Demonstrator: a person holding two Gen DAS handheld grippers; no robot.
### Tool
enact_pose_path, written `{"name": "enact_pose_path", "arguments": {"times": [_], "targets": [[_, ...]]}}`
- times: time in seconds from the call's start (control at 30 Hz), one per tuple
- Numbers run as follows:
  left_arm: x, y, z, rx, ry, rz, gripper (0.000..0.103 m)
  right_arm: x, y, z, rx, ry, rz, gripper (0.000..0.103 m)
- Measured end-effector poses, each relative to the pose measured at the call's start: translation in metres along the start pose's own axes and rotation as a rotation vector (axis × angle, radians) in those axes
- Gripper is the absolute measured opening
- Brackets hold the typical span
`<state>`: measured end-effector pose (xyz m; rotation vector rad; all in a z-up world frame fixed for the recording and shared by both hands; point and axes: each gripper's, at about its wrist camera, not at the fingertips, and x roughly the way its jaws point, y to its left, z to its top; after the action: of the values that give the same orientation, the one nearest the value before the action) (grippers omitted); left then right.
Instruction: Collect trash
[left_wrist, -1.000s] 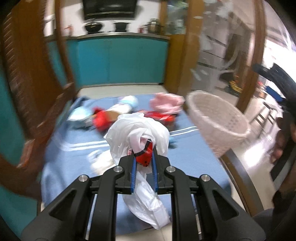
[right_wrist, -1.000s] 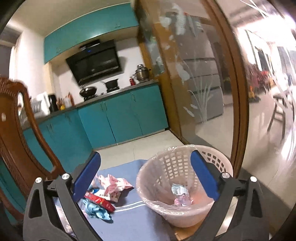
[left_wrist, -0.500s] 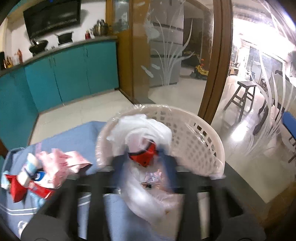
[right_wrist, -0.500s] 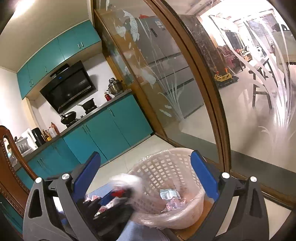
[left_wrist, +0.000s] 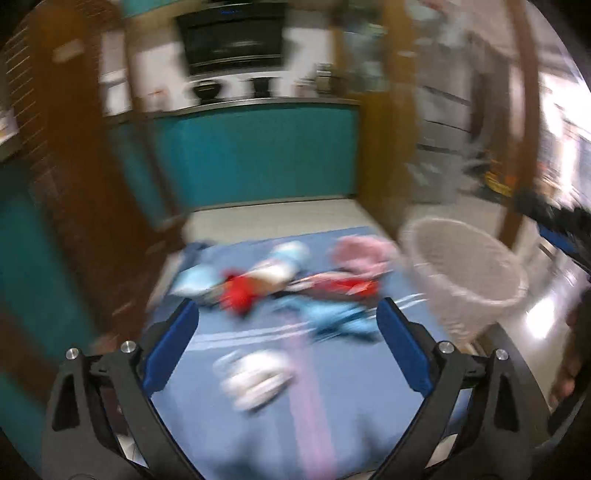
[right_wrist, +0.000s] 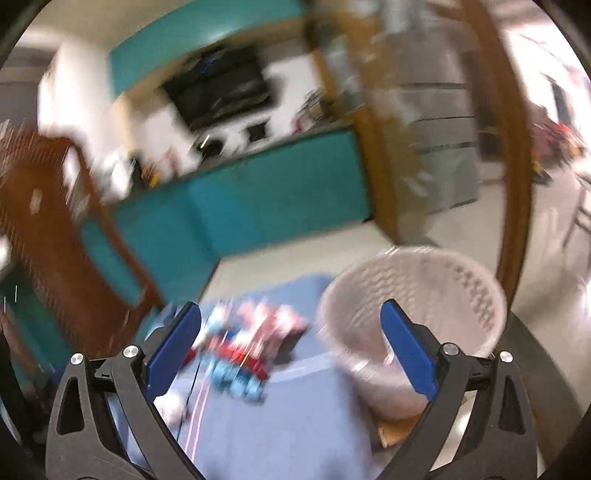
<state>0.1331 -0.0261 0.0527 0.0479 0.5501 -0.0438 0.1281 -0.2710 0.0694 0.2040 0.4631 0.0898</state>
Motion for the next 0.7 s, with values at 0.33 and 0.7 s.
{"name": "enact_pose_path", "arguments": {"times": [0.33, 0.7], "targets": [[0.015, 0.043, -0.044, -0.084, 0.120, -0.019, 0.098, 0.005, 0.073, -0.052, -0.172, 0.168, 0.072, 0.096], [0.009, 0.028, -0.035, -0.070, 0.109, -0.058, 0.098, 0.012, 0.068, -0.054, -0.148, 0.166, 0.050, 0.096]]}}
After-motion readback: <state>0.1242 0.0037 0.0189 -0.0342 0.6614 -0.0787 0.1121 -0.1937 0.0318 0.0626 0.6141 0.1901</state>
